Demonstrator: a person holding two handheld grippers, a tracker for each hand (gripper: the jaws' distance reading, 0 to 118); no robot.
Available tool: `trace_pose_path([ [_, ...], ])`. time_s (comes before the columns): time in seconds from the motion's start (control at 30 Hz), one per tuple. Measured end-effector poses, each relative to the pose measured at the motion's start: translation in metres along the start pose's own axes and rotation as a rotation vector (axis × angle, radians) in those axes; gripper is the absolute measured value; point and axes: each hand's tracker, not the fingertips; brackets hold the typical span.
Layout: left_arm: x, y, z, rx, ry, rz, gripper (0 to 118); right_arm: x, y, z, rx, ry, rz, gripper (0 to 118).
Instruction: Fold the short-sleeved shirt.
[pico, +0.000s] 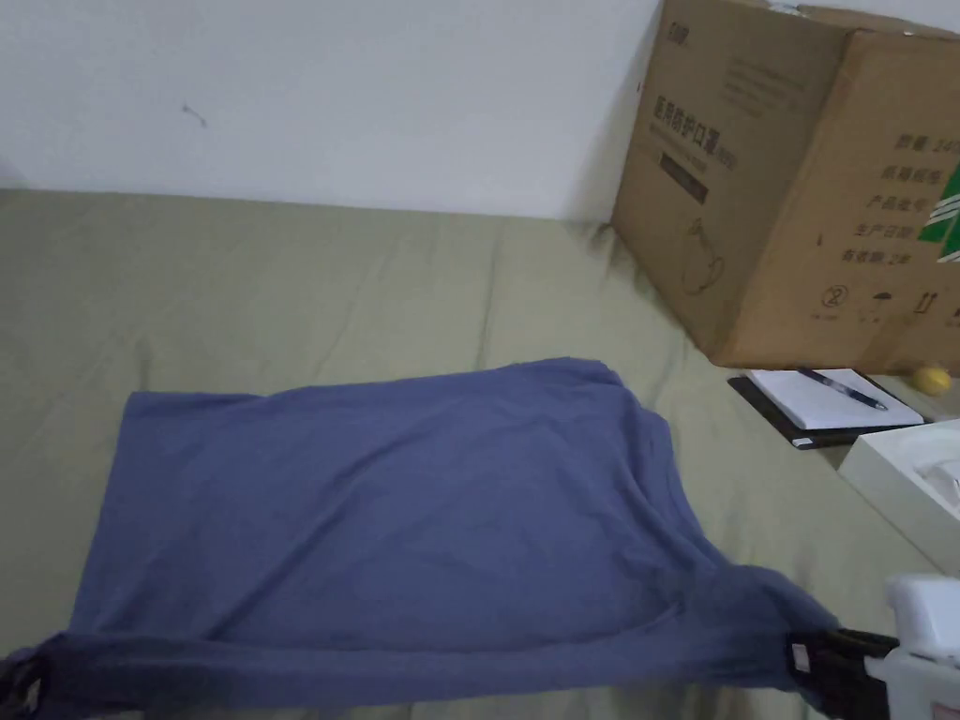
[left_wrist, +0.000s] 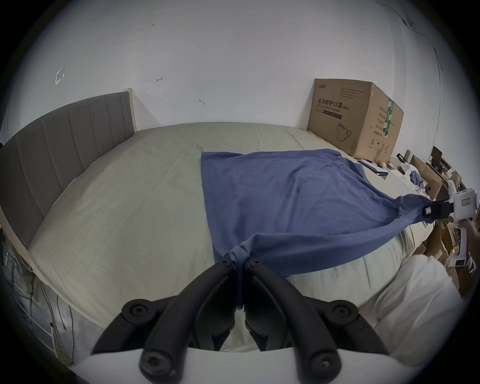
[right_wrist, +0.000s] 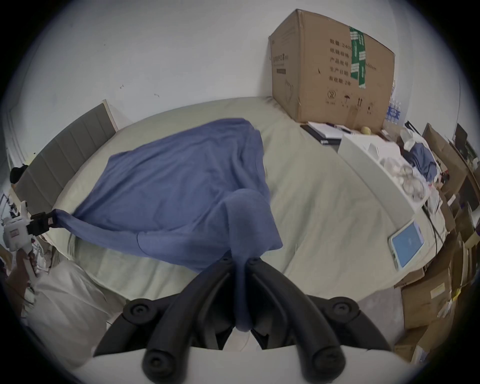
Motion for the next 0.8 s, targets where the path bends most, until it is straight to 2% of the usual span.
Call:
trace_pose_path([
  [0.17,-0.013,0.065,-0.057,-0.071,0.015,0.004,4,0.003,0.093,-0.048,-0.052,0.031,-0.025,4],
  [0.23,-0.017,0.085,-0.088,-0.111,0.033,0.001,4,0.007,0.126,-0.082,-0.131,0.025,-0.022,4],
  [0.33,-0.026,0.103,-0.144,-0.173,0.023,0.058,4,0.009,0.165,-0.145,-0.26,0.039,-0.075,4],
  [0.37,-0.029,0.106,-0.164,-0.188,0.026,0.096,4,0.011,0.176,-0.174,-0.295,0.021,-0.088,4],
  [0.5,-0.03,0.112,-0.208,-0.213,0.039,0.104,4,0.005,0.188,-0.237,-0.342,-0.046,-0.071,5],
  [0.53,-0.027,0.108,-0.216,-0.226,0.035,0.109,10,0.003,0.187,-0.25,-0.346,-0.059,-0.082,11],
  [0.57,-0.025,0.106,-0.222,-0.233,0.03,0.121,36,0.002,0.185,-0.258,-0.337,-0.082,-0.1,32],
  [0.6,-0.023,0.106,-0.225,-0.227,0.045,0.129,64,0.001,0.181,-0.26,-0.275,-0.126,-0.129,58],
  [0.63,-0.022,0.104,-0.225,-0.214,0.051,0.133,93,0.0,0.175,-0.258,-0.22,-0.158,-0.151,93],
  [0.67,-0.023,0.105,-0.22,-0.184,0.066,0.135,116,0.001,0.171,-0.255,-0.16,-0.17,-0.173,116],
  [0.73,-0.02,0.106,-0.206,-0.093,0.108,0.131,118,0.002,0.164,-0.241,-0.032,-0.13,-0.201,116],
  [0.8,-0.025,0.105,-0.179,0.024,0.027,0.163,118,-0.004,0.156,-0.208,0.067,-0.112,-0.186,115],
])
